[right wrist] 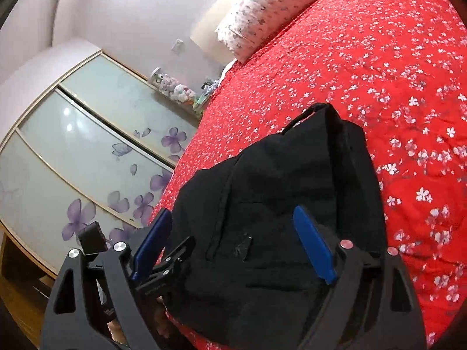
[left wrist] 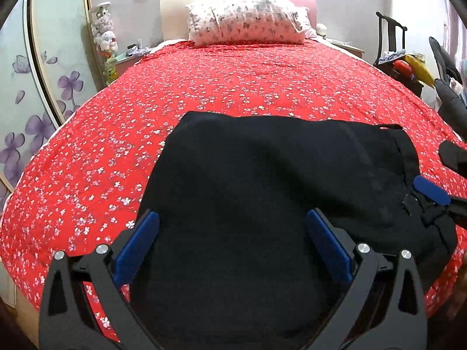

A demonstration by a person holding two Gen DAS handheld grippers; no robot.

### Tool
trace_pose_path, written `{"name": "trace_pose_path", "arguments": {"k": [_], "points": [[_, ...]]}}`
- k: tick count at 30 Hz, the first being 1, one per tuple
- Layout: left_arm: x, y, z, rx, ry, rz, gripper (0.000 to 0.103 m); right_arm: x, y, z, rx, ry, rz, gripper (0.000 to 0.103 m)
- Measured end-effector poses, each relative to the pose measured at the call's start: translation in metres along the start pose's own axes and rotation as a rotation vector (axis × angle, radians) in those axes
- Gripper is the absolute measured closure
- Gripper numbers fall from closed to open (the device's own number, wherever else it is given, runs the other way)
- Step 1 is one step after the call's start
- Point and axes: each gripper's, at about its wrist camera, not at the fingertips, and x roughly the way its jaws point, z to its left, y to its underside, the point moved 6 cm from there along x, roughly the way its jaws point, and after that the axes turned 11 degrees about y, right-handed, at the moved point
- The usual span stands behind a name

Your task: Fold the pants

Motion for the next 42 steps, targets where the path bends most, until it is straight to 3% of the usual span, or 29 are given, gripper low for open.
{"name": "trace_pose_path", "arguments": {"k": [4, 7, 10, 13, 17, 23, 27, 30, 37, 42], "points": [[-0.006, 0.007, 0.006, -0.016, 0.029, 0.010, 0.002, -0.013, 0.002, 0.007, 0.014, -0.093, 0.047, 0.014], [-0.004, 0.016, 0.007, 0.011, 0.062, 0.000, 0.002, -0.007, 0.015, 0.006, -0.079, -0.011, 0.125, 0.015], [-0.010, 0.021, 0.010, 0.019, 0.106, -0.047, 0.002, -0.019, 0.009, 0.010, -0.115, 0.017, 0.078, 0.016], [-0.023, 0.024, 0.020, -0.029, 0.209, -0.116, 0.002, -0.041, -0.019, -0.007, -0.043, 0.061, -0.050, 0.015], [-0.033, 0.022, 0.044, -0.141, 0.298, -0.163, 0.002, -0.023, -0.040, -0.045, 0.071, 0.127, 0.024, 0.015], [-0.028, 0.025, 0.094, -0.374, 0.312, -0.163, 0.002, 0.010, -0.034, -0.055, 0.066, 0.172, 0.144, 0.016], [-0.021, 0.028, 0.110, -0.445, 0.292, -0.141, 0.002, 0.021, -0.027, -0.043, -0.017, 0.221, 0.169, 0.015], [-0.021, 0.031, 0.112, -0.456, 0.291, -0.136, 0.002, 0.018, -0.020, -0.025, -0.092, 0.217, 0.177, 0.015], [-0.017, 0.031, 0.105, -0.402, 0.244, -0.118, 0.002, 0.027, -0.006, -0.006, -0.317, 0.352, 0.180, 0.014], [-0.015, 0.033, 0.101, -0.375, 0.225, -0.104, 0.002, 0.030, -0.006, -0.007, -0.317, 0.358, 0.186, 0.009]]}}
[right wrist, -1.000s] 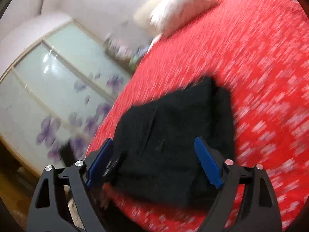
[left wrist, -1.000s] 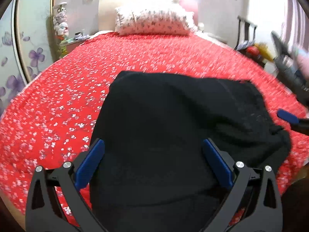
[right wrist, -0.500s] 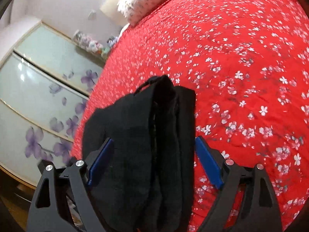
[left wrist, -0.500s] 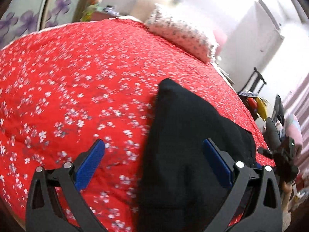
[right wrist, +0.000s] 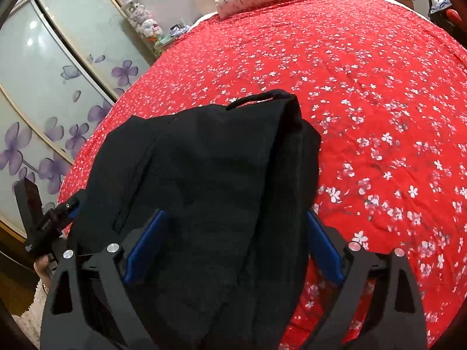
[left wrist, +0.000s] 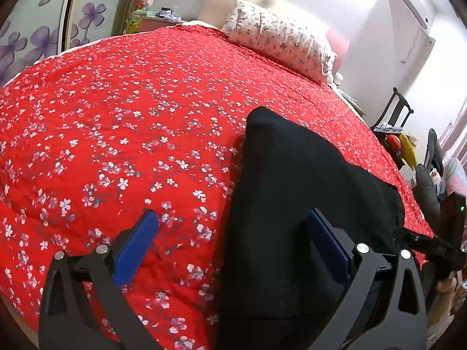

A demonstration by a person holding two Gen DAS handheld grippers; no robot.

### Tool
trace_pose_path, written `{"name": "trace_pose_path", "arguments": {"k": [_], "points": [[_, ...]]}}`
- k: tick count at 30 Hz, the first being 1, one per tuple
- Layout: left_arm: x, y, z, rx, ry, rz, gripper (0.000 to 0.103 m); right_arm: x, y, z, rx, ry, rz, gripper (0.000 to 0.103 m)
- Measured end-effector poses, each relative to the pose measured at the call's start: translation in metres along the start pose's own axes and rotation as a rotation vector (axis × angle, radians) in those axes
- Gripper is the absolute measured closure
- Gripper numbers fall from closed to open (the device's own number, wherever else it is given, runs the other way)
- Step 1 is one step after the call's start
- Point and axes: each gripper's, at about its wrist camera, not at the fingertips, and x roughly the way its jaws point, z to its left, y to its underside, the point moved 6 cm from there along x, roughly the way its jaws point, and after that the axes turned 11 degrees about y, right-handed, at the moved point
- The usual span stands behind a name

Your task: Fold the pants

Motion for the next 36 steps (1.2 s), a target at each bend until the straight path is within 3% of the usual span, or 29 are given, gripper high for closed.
{"name": "trace_pose_path", "arguments": {"k": [6, 10, 11, 14, 17, 21, 23, 25, 26, 28, 33, 36], "points": [[-0.001, 0.000, 0.003, -0.005, 0.018, 0.004, 0.002, -0.012, 0.013, 0.011, -0.081, -0.042, 0.003, 0.009], [0.001, -0.003, 0.004, -0.024, 0.027, 0.013, 0.002, -0.001, 0.002, -0.015, 0.147, -0.206, 0.055, 0.006], [0.001, -0.008, 0.003, -0.044, 0.066, 0.028, 0.002, -0.001, -0.001, -0.023, 0.219, -0.263, 0.055, 0.006], [0.006, -0.020, 0.002, -0.128, 0.165, 0.080, 0.002, 0.000, -0.004, -0.029, 0.274, -0.308, 0.065, 0.006], [0.021, -0.031, 0.000, -0.169, 0.213, 0.166, 0.002, -0.001, -0.003, -0.026, 0.256, -0.289, 0.058, 0.007], [0.045, -0.039, -0.002, -0.156, 0.189, 0.290, 0.002, -0.003, 0.001, -0.025, 0.243, -0.273, 0.044, 0.011], [0.052, -0.041, -0.006, -0.161, 0.197, 0.328, 0.005, -0.004, 0.002, -0.030, 0.250, -0.258, 0.036, 0.028], [0.056, -0.041, -0.012, -0.177, 0.241, 0.356, 0.026, -0.006, 0.003, -0.036, 0.272, -0.262, 0.033, 0.045], [0.056, -0.040, -0.015, -0.184, 0.254, 0.370, 0.026, -0.007, 0.004, -0.041, 0.290, -0.272, 0.037, 0.050], [0.055, -0.039, -0.020, -0.155, 0.238, 0.363, 0.026, -0.010, 0.005, -0.045, 0.306, -0.294, 0.037, 0.051], [0.055, -0.032, -0.034, -0.100, 0.204, 0.351, 0.026, -0.004, 0.004, -0.044, 0.292, -0.251, 0.042, 0.047], [0.053, -0.032, -0.043, -0.080, 0.198, 0.345, 0.035, -0.007, 0.003, -0.033, 0.240, -0.217, 0.025, 0.046]]}}
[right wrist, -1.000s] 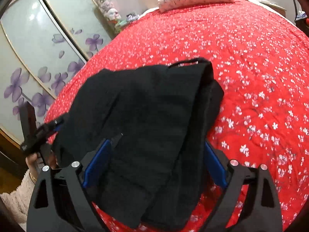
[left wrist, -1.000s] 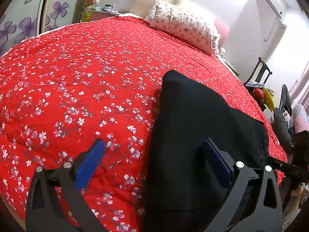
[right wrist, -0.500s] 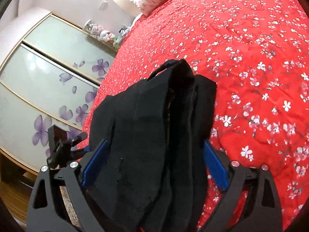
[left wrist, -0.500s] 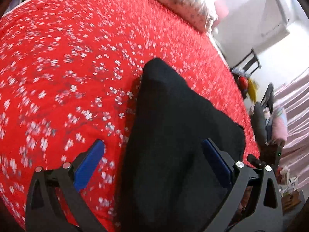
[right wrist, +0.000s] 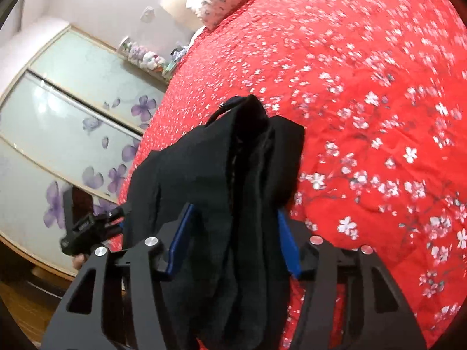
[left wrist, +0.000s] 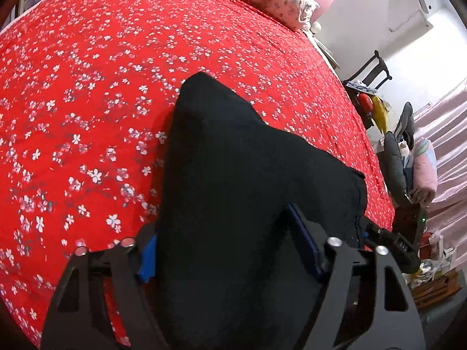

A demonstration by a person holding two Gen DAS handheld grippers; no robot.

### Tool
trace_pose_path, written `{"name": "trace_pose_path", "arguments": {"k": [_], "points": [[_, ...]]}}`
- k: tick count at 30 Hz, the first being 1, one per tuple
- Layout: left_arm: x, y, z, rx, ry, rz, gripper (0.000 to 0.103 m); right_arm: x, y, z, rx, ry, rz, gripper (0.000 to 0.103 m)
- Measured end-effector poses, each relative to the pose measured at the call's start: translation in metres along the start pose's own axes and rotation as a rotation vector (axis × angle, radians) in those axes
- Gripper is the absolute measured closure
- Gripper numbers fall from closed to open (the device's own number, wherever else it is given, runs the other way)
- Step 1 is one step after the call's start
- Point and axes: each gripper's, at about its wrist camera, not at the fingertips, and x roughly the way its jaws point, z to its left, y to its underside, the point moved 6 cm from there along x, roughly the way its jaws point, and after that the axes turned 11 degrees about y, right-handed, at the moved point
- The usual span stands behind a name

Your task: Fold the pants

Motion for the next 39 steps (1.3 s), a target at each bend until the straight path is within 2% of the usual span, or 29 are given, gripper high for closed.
{"name": "trace_pose_path", "arguments": {"k": [2, 4, 7, 9, 10, 11, 12, 13, 14, 16, 19, 27, 30, 32, 36, 37, 39], "points": [[-0.002, 0.000, -0.004, 0.017, -0.014, -0.006, 0.042, -0.004, 0.001, 0.007, -0.060, 0.030, -0.021, 0.050], [-0.006, 0.002, -0.004, 0.042, -0.032, -0.010, 0.049, -0.004, -0.001, 0.007, -0.059, 0.023, -0.024, 0.050], [-0.005, 0.004, -0.006, 0.061, -0.056, -0.014, 0.050, 0.005, -0.002, -0.001, 0.003, 0.009, 0.019, 0.040], [-0.004, 0.005, -0.007, 0.073, -0.077, -0.017, 0.051, 0.006, -0.002, 0.002, -0.001, 0.004, 0.024, 0.036], [-0.002, 0.005, -0.009, 0.081, -0.089, -0.016, 0.055, 0.007, -0.001, 0.006, -0.015, 0.015, 0.014, 0.039], [-0.002, 0.005, -0.011, 0.092, -0.101, -0.016, 0.058, 0.007, 0.000, 0.009, -0.040, 0.038, -0.001, 0.047], [-0.004, 0.006, -0.012, 0.097, -0.100, -0.018, 0.065, 0.007, 0.000, 0.010, -0.041, 0.032, -0.005, 0.050], [-0.006, 0.007, -0.013, 0.101, -0.092, -0.020, 0.071, 0.005, 0.000, 0.010, -0.030, 0.014, -0.008, 0.058], [-0.008, 0.007, -0.015, 0.104, -0.081, -0.023, 0.073, 0.002, -0.001, 0.009, -0.009, -0.021, -0.011, 0.062], [-0.012, 0.007, -0.016, 0.099, -0.058, -0.026, 0.078, -0.002, -0.003, 0.008, 0.013, -0.060, -0.021, 0.064], [-0.015, 0.007, -0.016, 0.084, -0.031, -0.036, 0.081, -0.005, 0.000, 0.009, 0.013, -0.069, -0.034, 0.065], [-0.027, 0.000, -0.027, 0.070, 0.038, -0.093, 0.085, -0.015, -0.013, 0.012, 0.069, -0.204, -0.069, 0.070], [-0.030, -0.007, -0.033, 0.073, 0.049, -0.108, 0.086, -0.018, -0.024, 0.009, 0.115, -0.270, -0.090, 0.081], [-0.029, -0.011, -0.036, 0.077, 0.054, -0.117, 0.087, -0.019, -0.029, 0.007, 0.143, -0.317, -0.096, 0.083], [-0.022, -0.011, -0.035, 0.090, 0.024, -0.094, 0.086, -0.003, -0.028, -0.005, 0.150, -0.205, -0.041, 0.080], [-0.021, -0.010, -0.034, 0.091, 0.025, -0.093, 0.086, -0.002, -0.027, -0.008, 0.153, -0.182, -0.026, 0.075], [-0.021, -0.009, -0.030, 0.083, 0.031, -0.092, 0.086, -0.003, -0.026, -0.009, 0.114, -0.079, -0.012, 0.065]]}}
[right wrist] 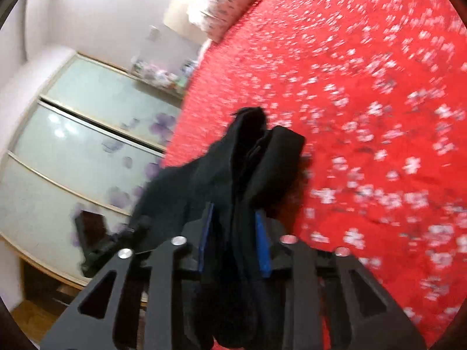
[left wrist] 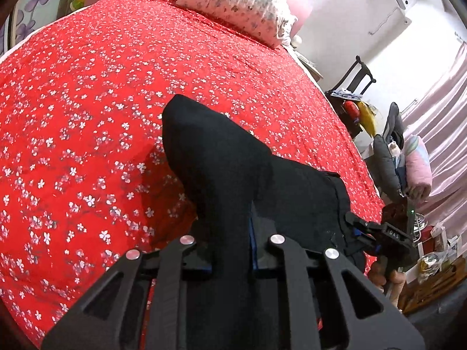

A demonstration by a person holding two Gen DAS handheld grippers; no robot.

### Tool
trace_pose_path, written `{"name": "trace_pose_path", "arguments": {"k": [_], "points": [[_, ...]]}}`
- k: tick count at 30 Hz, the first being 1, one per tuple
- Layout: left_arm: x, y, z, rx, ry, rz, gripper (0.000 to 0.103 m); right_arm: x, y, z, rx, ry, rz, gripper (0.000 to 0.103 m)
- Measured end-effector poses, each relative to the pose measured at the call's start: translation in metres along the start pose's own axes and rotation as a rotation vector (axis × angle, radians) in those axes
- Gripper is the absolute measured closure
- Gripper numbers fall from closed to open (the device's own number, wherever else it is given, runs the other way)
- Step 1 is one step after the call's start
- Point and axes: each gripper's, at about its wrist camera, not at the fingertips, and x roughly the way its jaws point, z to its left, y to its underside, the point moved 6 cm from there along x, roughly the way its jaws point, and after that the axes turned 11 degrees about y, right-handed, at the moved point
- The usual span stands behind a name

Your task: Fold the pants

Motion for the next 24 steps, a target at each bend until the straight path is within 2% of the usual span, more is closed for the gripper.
{"name": "trace_pose_path", "arguments": {"k": [1, 3, 5, 9, 12, 13, 14, 15, 17, 19, 24], "points": [[0.001, 0.000, 0.002, -0.006, 0.002, 0.001, 0.086, 0.002, 0.002, 0.001, -0.037, 0.068, 0.007, 0.059], [0.003, 0.002, 0.008, -0.014, -0.007, 0.005, 0.085, 0.004, 0.006, 0.003, -0.058, 0.088, 0.017, 0.054], [0.003, 0.004, 0.011, -0.020, -0.010, 0.007, 0.085, 0.009, 0.006, 0.001, -0.036, 0.058, 0.049, 0.048], [0.006, 0.005, 0.015, -0.021, -0.018, 0.019, 0.082, 0.019, 0.004, -0.005, 0.018, -0.024, 0.107, 0.047], [0.008, 0.006, 0.017, -0.019, -0.036, 0.027, 0.079, 0.027, 0.002, 0.001, -0.023, -0.035, 0.130, 0.047], [0.010, 0.006, 0.018, -0.018, -0.044, 0.030, 0.076, 0.029, 0.003, 0.004, -0.044, -0.028, 0.132, 0.049], [0.011, 0.007, 0.019, -0.019, -0.053, 0.035, 0.075, 0.029, 0.007, 0.007, -0.077, -0.015, 0.129, 0.058], [0.013, 0.007, 0.020, -0.019, -0.067, 0.039, 0.075, 0.029, 0.010, 0.011, -0.101, -0.017, 0.125, 0.061], [0.012, 0.008, 0.019, -0.015, -0.067, 0.033, 0.079, 0.019, 0.012, 0.015, -0.089, -0.068, 0.109, 0.070], [0.010, 0.008, 0.015, -0.002, -0.059, 0.024, 0.084, 0.011, 0.011, 0.018, -0.079, -0.107, 0.090, 0.072], [0.003, 0.005, 0.010, -0.005, -0.029, 0.001, 0.086, 0.001, 0.006, 0.028, -0.067, -0.173, 0.054, 0.073]]}}
